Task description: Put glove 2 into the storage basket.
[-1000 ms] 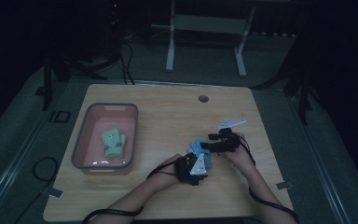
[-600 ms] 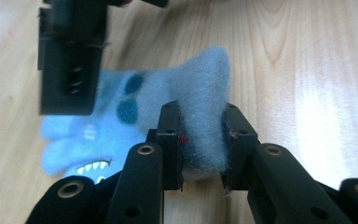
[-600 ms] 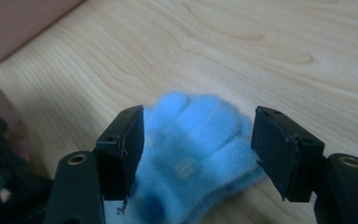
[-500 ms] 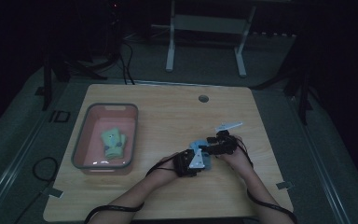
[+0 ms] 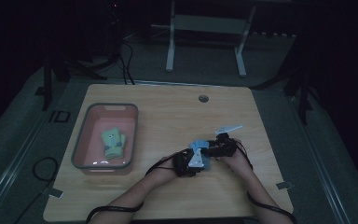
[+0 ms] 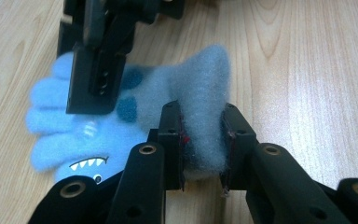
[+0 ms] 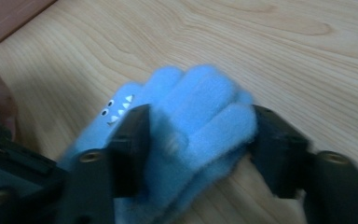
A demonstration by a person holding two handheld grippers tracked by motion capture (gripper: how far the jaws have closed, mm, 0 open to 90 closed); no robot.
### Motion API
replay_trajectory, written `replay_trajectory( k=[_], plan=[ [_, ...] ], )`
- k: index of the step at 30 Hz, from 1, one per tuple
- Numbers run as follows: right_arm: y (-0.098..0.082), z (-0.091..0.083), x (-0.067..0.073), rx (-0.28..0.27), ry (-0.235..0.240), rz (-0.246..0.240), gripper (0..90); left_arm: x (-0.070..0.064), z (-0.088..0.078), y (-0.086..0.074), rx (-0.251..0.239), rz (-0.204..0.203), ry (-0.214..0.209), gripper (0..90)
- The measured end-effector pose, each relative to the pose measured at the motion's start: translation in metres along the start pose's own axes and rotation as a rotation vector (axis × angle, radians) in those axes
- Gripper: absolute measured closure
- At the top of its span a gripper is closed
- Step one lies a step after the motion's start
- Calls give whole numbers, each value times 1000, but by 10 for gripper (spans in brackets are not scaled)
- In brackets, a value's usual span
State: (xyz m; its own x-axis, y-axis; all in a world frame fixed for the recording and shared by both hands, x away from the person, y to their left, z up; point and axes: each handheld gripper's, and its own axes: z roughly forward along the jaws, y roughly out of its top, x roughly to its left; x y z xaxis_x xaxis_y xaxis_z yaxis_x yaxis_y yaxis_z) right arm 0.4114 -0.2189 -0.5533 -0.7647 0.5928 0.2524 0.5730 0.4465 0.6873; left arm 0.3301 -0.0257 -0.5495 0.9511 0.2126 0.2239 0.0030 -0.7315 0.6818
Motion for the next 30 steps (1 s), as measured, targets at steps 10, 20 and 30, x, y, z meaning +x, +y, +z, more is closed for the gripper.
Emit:
replay_trajectory(
  k=[10,20,30],
  plan=[
    [8,1,3,-19,103,42,778,-1,-7,0,29,10,1,755],
    [29,-8,21,-47,101,13,795,5,-34,7,40,27,26,759],
    [59,-10,43,-86,102,-32,796,16,-73,8,47,21,64,759]
  ],
)
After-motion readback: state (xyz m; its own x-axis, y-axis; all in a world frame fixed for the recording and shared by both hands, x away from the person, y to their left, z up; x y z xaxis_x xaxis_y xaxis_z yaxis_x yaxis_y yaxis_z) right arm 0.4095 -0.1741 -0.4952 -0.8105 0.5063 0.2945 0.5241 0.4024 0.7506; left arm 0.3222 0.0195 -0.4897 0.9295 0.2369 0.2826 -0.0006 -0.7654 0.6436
